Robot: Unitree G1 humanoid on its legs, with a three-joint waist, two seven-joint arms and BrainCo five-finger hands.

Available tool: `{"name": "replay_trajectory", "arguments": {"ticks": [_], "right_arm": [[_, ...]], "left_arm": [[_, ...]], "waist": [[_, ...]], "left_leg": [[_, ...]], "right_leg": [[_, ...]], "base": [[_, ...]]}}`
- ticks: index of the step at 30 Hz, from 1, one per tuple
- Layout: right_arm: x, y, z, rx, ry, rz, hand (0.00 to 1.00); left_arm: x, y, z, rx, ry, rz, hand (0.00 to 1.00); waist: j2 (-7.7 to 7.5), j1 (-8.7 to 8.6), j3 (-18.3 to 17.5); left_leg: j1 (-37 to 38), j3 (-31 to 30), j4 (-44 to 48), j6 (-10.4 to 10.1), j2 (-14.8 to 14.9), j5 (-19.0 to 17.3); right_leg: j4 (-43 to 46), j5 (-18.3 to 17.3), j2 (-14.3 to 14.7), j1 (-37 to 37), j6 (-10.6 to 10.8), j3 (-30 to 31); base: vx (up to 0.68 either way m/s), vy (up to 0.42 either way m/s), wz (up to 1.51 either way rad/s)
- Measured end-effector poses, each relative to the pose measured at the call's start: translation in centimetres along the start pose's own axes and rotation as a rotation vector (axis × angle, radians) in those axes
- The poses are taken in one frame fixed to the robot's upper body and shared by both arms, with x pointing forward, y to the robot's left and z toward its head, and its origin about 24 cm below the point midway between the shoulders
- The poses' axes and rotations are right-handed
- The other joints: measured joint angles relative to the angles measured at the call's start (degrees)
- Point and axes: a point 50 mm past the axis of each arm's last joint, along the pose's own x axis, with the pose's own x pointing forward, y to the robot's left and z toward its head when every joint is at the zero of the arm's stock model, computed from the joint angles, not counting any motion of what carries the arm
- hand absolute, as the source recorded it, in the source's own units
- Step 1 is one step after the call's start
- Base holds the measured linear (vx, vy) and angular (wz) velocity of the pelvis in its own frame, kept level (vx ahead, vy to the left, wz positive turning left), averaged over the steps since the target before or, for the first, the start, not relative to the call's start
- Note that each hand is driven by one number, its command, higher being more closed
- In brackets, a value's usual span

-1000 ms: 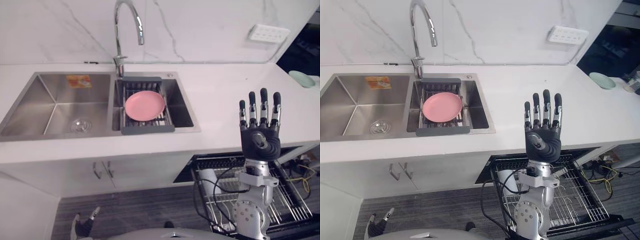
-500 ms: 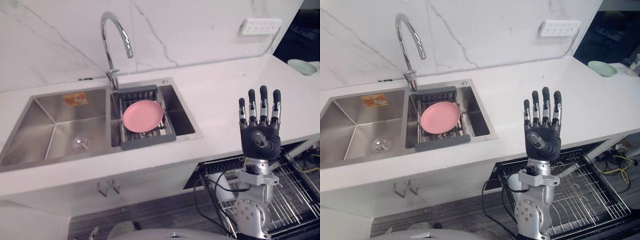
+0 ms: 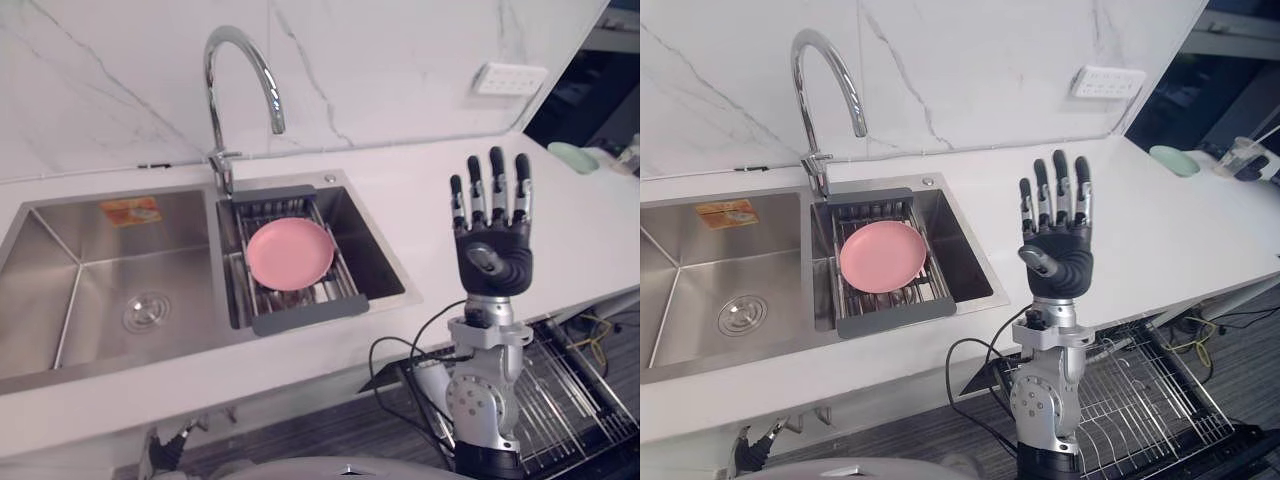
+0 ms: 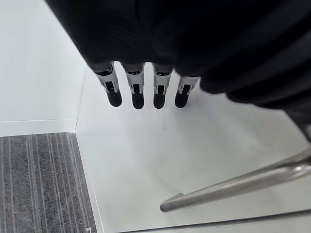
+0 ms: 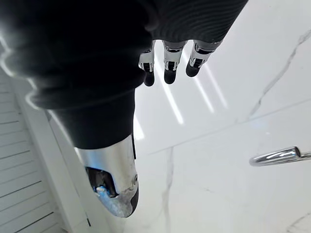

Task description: Walk over to the sink, pick up the cup, carry it to the dishwasher, place the cup inside the dishwasher, then close the dishwasher door

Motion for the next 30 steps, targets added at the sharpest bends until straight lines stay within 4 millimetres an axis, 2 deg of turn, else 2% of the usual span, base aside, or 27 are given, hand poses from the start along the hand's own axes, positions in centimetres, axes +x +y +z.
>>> {"name": "replay_trajectory", "arguments": {"ticks": [3, 6, 7, 13, 15, 20, 23, 25, 26, 28, 30], "right_arm": [[0.1, -0.1, 0.2, -0.015, 0.009, 0.013, 0.00], [0.2, -0.3, 0.5, -0.042, 0.022, 0.038, 0.00], [1.1, -0.6, 1.0, -0.058, 0.021, 0.059, 0.00], [1.0, -0.6, 0.9, -0.057, 0.025, 0.055, 0.00], [0.7, -0.9, 0.7, -0.056, 0.043, 0.039, 0.00], [-0.1, -1.8, -0.4, -0.090, 0.129, -0.024, 0.00], [-0.9, -2.3, -1.2, -0.249, 0.248, -0.068, 0.00], [-0.9, -2.4, -1.7, -0.448, 0.339, -0.060, 0.00], [-0.8, -2.3, -1.8, -0.495, 0.357, -0.047, 0.00], [-0.6, -2.1, -2.3, -0.724, 0.430, 0.041, 0.00], [-0.2, -1.7, -2.6, -0.874, 0.460, 0.127, 0.00]], "left_arm": [[0.2, 0.1, 0.2, 0.014, -0.011, -0.009, 0.00], [0.3, 0.0, 0.4, 0.025, -0.013, -0.025, 0.00], [0.3, 0.6, -0.5, 0.052, 0.021, -0.015, 0.00], [0.4, 0.8, -0.6, 0.052, 0.024, -0.016, 0.00], [0.5, 1.0, -0.9, -0.003, 0.066, -0.048, 0.00], [0.4, 1.0, -2.4, -0.132, 0.183, -0.120, 0.00], [0.2, 1.1, -3.5, -0.244, 0.259, -0.155, 0.00], [-0.1, 1.0, -4.3, -0.280, 0.307, -0.188, 0.00], [-0.1, 1.0, -4.4, -0.279, 0.311, -0.193, 0.00], [-0.1, 1.0, -4.5, -0.274, 0.316, -0.194, 0.00], [-0.1, 1.0, -4.5, -0.274, 0.316, -0.195, 0.00]], "waist": [[-0.68, -0.35, 0.14], [-0.12, -0.61, 0.56], [-2.28, -1.25, 0.94], [-2.55, -1.15, 0.76], [-3.10, -1.02, 0.53], [-3.21, -0.83, 0.60], [-3.26, -0.23, 0.46], [-3.22, -0.21, 0.67], [-3.13, -0.20, 0.73], [-2.79, -0.07, 0.95], [-3.03, 0.15, 0.70]], "left_leg": [[-0.94, -1.94, 1.19, 0.00, -0.54, 0.01], [-0.74, -3.14, 1.68, -0.19, -0.87, 0.18], [-0.33, -7.84, -4.79, -0.56, -2.68, 5.30], [-0.45, -7.86, -6.09, -0.58, -2.71, 6.06], [-0.03, -7.75, -8.62, -0.63, -2.71, 7.85], [2.38, -7.73, -13.02, -0.85, -2.62, 9.83], [4.09, -6.10, -16.34, -1.20, -2.24, 10.17], [4.54, -6.11, -16.35, -1.44, -2.22, 10.97], [4.68, -6.10, -16.36, -1.44, -2.22, 10.97], [4.87, -6.12, -16.38, -1.52, -2.21, 11.03], [4.72, -6.19, -16.41, -1.61, -2.00, 11.08]], "right_leg": [[-4.53, 0.51, -0.05, 2.41, -0.54, -1.58], [-8.28, 0.62, -0.04, 4.97, -0.37, -1.90], [-14.67, 2.38, 0.43, 4.88, 1.05, -1.56], [-14.65, 2.39, 0.30, 4.55, 1.04, -1.71], [-14.82, 2.85, 0.05, 3.88, 0.98, -1.81], [-15.04, 3.28, 0.05, 4.89, 1.02, -2.19], [-15.09, 3.25, 0.11, 5.07, 1.05, -3.38], [-15.55, 3.24, 0.21, 6.03, 1.07, -3.88], [-15.58, 3.23, 0.22, 6.20, 1.09, -3.96], [-16.21, 3.23, 0.27, 7.03, 1.17, -4.75], [-16.26, 3.26, 0.34, 6.90, 1.20, -4.76]], "base": [[-0.01, -0.026, 0.06], [-0.07, -0.041, 0.07], [0.00, 0.000, 0.00], [0.00, 0.000, 0.00], [0.00, 0.000, 0.00], [-0.02, -0.008, 0.01], [-0.06, -0.023, -0.04], [-0.03, -0.021, 0.06], [-0.03, -0.015, 0.08], [-0.03, -0.017, 0.11], [-0.01, -0.010, 0.03]]}}
